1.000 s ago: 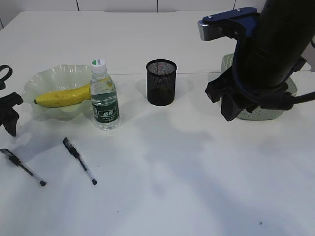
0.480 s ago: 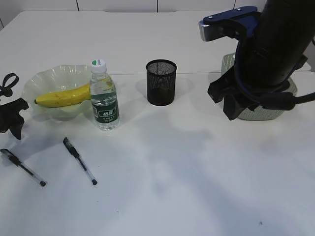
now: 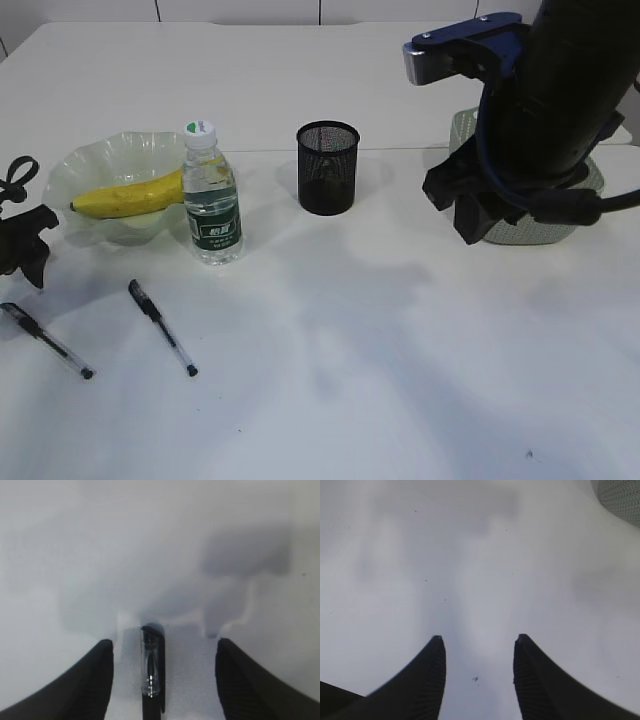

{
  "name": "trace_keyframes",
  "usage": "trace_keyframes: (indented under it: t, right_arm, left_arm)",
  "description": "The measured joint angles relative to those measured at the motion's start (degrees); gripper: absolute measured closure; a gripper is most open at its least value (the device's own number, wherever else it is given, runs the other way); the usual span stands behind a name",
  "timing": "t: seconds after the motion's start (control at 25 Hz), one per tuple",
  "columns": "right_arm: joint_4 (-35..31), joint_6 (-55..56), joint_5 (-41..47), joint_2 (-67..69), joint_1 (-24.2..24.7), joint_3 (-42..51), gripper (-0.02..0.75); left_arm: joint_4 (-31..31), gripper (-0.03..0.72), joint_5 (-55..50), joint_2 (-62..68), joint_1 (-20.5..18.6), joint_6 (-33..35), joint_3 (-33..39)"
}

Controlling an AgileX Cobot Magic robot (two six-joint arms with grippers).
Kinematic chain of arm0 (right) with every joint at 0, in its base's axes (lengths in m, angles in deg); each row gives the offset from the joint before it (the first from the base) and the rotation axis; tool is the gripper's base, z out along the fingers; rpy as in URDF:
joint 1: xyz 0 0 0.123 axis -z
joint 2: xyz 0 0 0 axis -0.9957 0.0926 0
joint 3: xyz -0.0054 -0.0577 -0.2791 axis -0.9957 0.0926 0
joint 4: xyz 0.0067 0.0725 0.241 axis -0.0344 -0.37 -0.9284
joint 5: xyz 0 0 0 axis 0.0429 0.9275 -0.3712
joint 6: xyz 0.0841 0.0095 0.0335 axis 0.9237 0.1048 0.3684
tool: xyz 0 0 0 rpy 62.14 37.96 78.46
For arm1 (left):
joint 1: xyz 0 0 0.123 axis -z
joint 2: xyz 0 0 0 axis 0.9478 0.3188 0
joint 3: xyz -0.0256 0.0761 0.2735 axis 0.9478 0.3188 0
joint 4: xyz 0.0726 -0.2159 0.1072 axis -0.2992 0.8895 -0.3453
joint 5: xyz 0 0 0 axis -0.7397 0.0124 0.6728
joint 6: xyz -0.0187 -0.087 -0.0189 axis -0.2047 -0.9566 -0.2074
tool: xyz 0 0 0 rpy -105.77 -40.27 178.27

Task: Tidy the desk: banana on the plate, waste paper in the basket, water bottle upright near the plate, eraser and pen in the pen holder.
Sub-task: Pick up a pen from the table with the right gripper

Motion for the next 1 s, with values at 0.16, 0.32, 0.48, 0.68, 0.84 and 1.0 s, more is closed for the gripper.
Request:
trace_keyframes:
  t: [0.16, 0.32, 0.48, 0.68, 0.84, 1.0]
  right_arm:
    - [0.1, -0.2, 0.0, 0.0, 0.0, 0.0, 0.4]
    - [0.4, -0.5, 0.0, 0.0, 0.0, 0.0, 0.4]
    - [0.5, -0.8, -0.1, 0.0, 0.0, 0.0, 0.4]
    - [0.5, -1.1, -0.1, 0.0, 0.0, 0.0, 0.4]
    - [0.5, -1.1, -0.1, 0.0, 0.0, 0.0, 0.4]
    - [0.5, -1.1, -0.1, 0.0, 0.0, 0.0, 0.4]
  left_arm:
    - [1.3, 0.242, 0.0, 1.1, 0.0, 0.0, 0.0]
    - [1.5, 0.244, 0.3, 1.3, 0.0, 0.0, 0.0]
    - [1.6, 0.244, 0.4, 2.2, 0.0, 0.0, 0.0]
    - [1.6, 0.245, 0.4, 2.2, 0.0, 0.0, 0.0]
    - [1.6, 0.309, 0.4, 2.3, 0.0, 0.0, 0.0]
    - [1.6, 0.47, 0.4, 2.3, 0.0, 0.0, 0.0]
